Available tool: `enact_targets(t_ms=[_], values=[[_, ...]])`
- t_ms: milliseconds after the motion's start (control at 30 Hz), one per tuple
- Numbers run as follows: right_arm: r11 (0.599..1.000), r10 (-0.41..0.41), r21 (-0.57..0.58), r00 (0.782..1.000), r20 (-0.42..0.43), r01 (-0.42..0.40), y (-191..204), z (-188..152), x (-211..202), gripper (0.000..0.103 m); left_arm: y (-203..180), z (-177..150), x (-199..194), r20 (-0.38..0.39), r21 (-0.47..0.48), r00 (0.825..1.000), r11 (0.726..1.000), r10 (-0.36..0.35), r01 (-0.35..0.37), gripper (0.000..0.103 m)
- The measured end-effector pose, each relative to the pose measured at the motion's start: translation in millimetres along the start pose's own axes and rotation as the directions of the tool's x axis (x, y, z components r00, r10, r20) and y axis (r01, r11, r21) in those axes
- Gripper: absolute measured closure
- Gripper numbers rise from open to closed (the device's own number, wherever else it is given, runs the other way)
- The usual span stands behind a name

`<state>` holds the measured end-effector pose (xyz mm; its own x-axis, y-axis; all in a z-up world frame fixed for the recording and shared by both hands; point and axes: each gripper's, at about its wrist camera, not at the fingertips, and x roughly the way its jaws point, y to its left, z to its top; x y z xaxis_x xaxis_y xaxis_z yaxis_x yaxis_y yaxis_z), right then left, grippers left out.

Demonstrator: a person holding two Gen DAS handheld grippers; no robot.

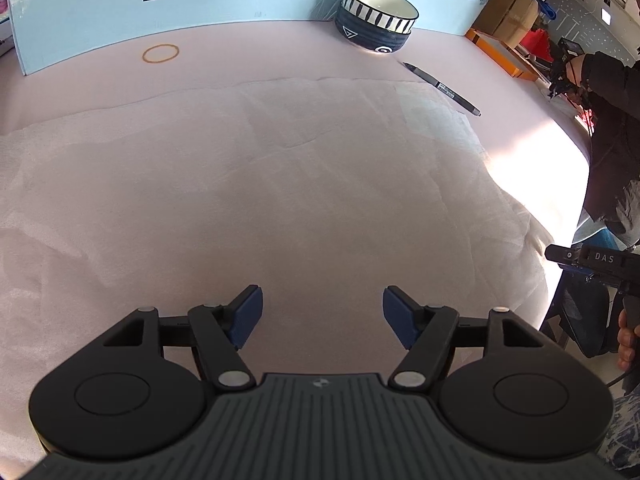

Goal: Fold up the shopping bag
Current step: 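Pinch the bag edge with the right gripper and lift it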

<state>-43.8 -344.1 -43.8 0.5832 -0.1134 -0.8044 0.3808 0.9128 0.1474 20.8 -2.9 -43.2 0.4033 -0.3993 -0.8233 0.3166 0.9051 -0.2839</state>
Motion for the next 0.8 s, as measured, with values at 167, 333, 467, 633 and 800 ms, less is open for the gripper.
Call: enact_targets(t_ms=[167, 333, 467, 633, 800], values=[[1.0, -0.013, -0.025, 1.0, 0.008, 0.013, 3.7, -0.8, 3.4, 0.068, 3.3, 0.3, 5.8, -0.022, 0.014, 1.0, 1.0, 0.006, -0.005, 0.036], [0.997, -0.023, -0.067, 0.999, 0.022, 0.025, 10.7, -1.9, 3.3, 0.082, 2.4, 1.0, 8.6, -0.028, 0.035, 1.0, 0.999, -0.005, 0.006, 0.032], [0.998, -0.011, -0.062, 1.0, 0.023, 0.013, 11.3, 1.1, 4.2, 0.096, 2.4, 0.5, 8.7, -0.033, 0.05, 0.999, 0.999, -0.011, 0.012, 0.03], [0.999, 0.025, -0.044, 0.999, 0.032, -0.024, 14.2, 5.9, 3.9, 0.103, 3.5, 0.6, 9.1, -0.034, 0.054, 0.999, 0.998, -0.017, 0.019, 0.028], [0.999, 0.033, -0.044, 0.997, 0.076, -0.03, 14.1, 13.4, 2.9, 0.103, 1.9, 0.0, 9.0, -0.029, 0.043, 1.0, 0.999, -0.012, 0.013, 0.028]])
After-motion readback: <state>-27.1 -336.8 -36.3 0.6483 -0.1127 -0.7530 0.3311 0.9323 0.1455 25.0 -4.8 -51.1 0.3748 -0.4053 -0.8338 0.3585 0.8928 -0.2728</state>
